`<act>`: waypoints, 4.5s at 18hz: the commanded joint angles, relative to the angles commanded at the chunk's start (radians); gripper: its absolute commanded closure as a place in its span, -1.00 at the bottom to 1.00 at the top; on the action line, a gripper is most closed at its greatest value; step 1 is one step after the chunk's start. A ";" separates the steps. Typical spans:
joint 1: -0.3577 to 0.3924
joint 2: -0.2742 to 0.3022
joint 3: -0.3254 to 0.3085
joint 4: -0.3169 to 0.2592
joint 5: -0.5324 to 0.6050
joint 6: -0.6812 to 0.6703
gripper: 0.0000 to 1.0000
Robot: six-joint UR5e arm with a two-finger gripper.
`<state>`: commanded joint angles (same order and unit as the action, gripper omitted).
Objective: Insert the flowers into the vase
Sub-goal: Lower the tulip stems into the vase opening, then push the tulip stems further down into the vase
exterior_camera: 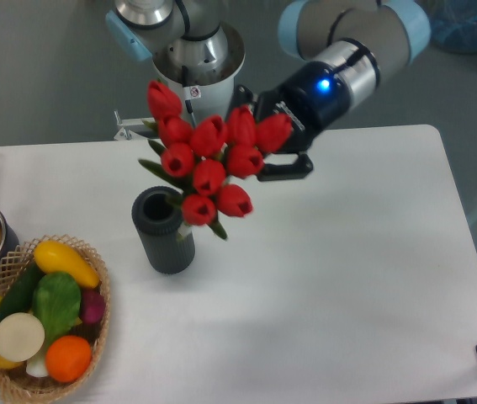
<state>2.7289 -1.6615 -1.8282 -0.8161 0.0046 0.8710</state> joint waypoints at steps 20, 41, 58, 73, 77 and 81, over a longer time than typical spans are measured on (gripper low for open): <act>0.014 0.123 -0.218 -0.002 0.020 0.141 0.61; 0.011 0.095 -0.356 -0.003 0.041 0.364 0.49; -0.017 0.011 -0.361 0.002 0.098 0.431 0.40; -0.032 -0.017 -0.361 0.003 0.103 0.437 -0.21; -0.032 -0.014 -0.375 0.002 0.126 0.476 -0.50; -0.026 -0.009 -0.376 0.000 0.181 0.474 -1.00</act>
<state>2.7028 -1.6705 -2.2043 -0.8161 0.1854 1.3453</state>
